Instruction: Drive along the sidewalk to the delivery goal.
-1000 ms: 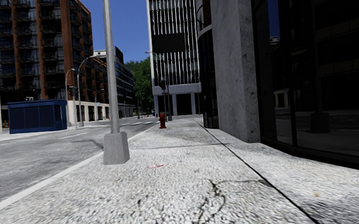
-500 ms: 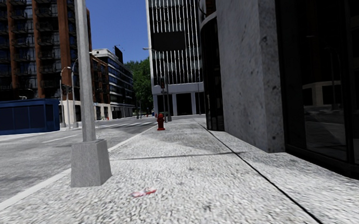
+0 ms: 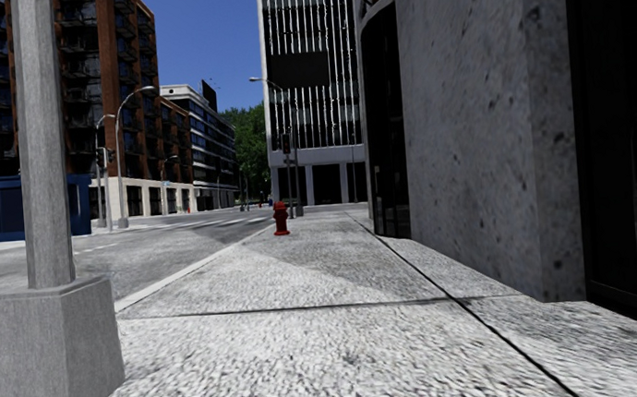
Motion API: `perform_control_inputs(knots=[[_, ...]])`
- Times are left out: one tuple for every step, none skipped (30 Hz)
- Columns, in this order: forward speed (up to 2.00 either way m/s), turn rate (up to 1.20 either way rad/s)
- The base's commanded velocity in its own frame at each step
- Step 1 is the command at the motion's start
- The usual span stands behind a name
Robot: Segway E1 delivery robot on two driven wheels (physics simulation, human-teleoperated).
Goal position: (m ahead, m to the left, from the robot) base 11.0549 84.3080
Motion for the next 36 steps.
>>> perform_control_inputs(knots=[[2.00, 0.00], [2.00, 0.00], [2.00, 0.00], [2.00, 0.00], [2.00, 0.00], [2.00, 0.00], [2.00, 0.00], [2.00, 0.00], [2.00, 0.00], [2.00, 0.00], [2.00, 0.00], [2.00, 0.00], [2.00, 0.00], [2.00, 0.00], [2.00, 0.00], [2.00, 0.00], [2.00, 0.00], [2.00, 0.00], [2.00, 0.00], [2.00, 0.00], [2.00, 0.00], [2.00, 0.00], [2.00, 0.00], [2.00, 0.00], [2.00, 0.00], [2.00, 0.00], [2.00, 0.00], [2.00, 0.00], [2.00, 0.00], [2.00, 0.00], [2.00, 0.00], [2.00, 0.00], [2.00, 0.00], [2.00, 0.00], [2.00, 0.00], [2.00, 0.00]])
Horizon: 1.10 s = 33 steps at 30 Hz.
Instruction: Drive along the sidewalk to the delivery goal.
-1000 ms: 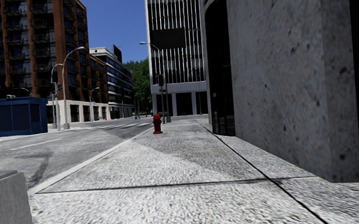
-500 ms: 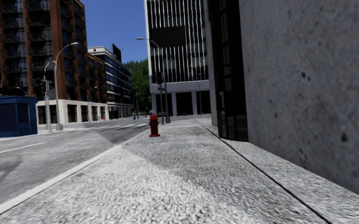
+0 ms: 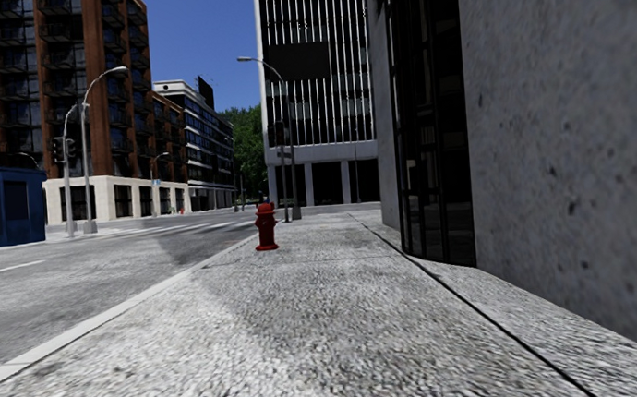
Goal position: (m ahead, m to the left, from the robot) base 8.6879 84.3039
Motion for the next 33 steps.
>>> perform_control_inputs(knots=[[2.00, 0.00], [2.00, 0.00], [2.00, 0.00], [2.00, 0.00], [2.00, 0.00], [2.00, 0.00], [2.00, 0.00], [2.00, 0.00], [2.00, 0.00], [2.00, 0.00], [2.00, 0.00], [2.00, 0.00], [2.00, 0.00], [2.00, 0.00], [2.00, 0.00], [2.00, 0.00], [2.00, 0.00], [2.00, 0.00], [2.00, 0.00], [2.00, 0.00], [2.00, 0.00], [2.00, 0.00], [2.00, 0.00], [2.00, 0.00], [2.00, 0.00], [2.00, 0.00], [2.00, 0.00], [2.00, 0.00], [2.00, 0.00], [2.00, 0.00], [2.00, 0.00], [2.00, 0.00], [2.00, 0.00]])
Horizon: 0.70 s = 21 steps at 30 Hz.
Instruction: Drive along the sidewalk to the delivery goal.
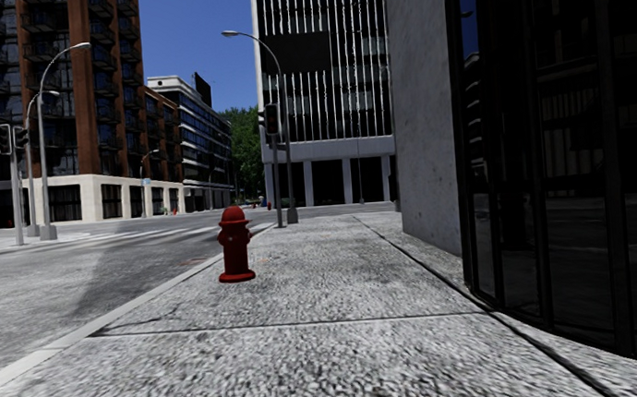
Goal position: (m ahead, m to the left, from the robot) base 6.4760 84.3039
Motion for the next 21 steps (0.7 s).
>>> perform_control_inputs(knots=[[2.00, 0.00], [2.00, 0.00], [2.00, 0.00], [2.00, 0.00], [2.00, 0.00], [2.00, 0.00], [2.00, 0.00], [2.00, 0.00], [2.00, 0.00], [2.00, 0.00], [2.00, 0.00], [2.00, 0.00], [2.00, 0.00], [2.00, 0.00], [2.00, 0.00], [2.00, 0.00], [2.00, 0.00], [2.00, 0.00], [2.00, 0.00], [2.00, 0.00], [2.00, 0.00]])
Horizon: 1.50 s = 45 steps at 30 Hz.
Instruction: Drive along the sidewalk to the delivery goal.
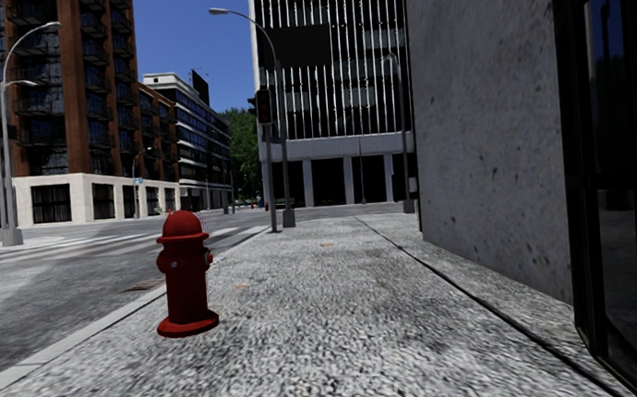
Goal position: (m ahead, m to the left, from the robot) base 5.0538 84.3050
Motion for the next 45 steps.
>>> perform_control_inputs(knots=[[2.00, 0.00], [2.00, 0.00], [2.00, 0.00], [2.00, 0.00], [2.00, 0.00], [2.00, 0.00], [2.00, 0.00], [2.00, 0.00], [2.00, 0.00], [2.00, 0.00], [2.00, 0.00], [2.00, 0.00], [2.00, 0.00], [2.00, 0.00], [2.00, 0.00], [2.00, 0.00], [2.00, 0.00], [2.00, 0.00], [2.00, 0.00], [2.00, 0.00], [2.00, 0.00], [2.00, 0.00], [2.00, 0.00], [2.00, 0.00], [2.00, 0.00], [2.00, 0.00], [2.00, 0.00], [2.00, 0.00], [2.00, 0.00], [2.00, 0.00], [2.00, 0.00], [2.00, 0.00], [2.00, 0.00], [2.00, 0.00], [2.00, 0.00], [2.00, 0.00], [2.00, 0.00], [2.00, 0.00], [2.00, 0.00], [2.00, 0.00], [2.00, 0.00], [2.00, 0.00], [2.00, 0.00], [2.00, 0.00], [2.00, 0.00]])
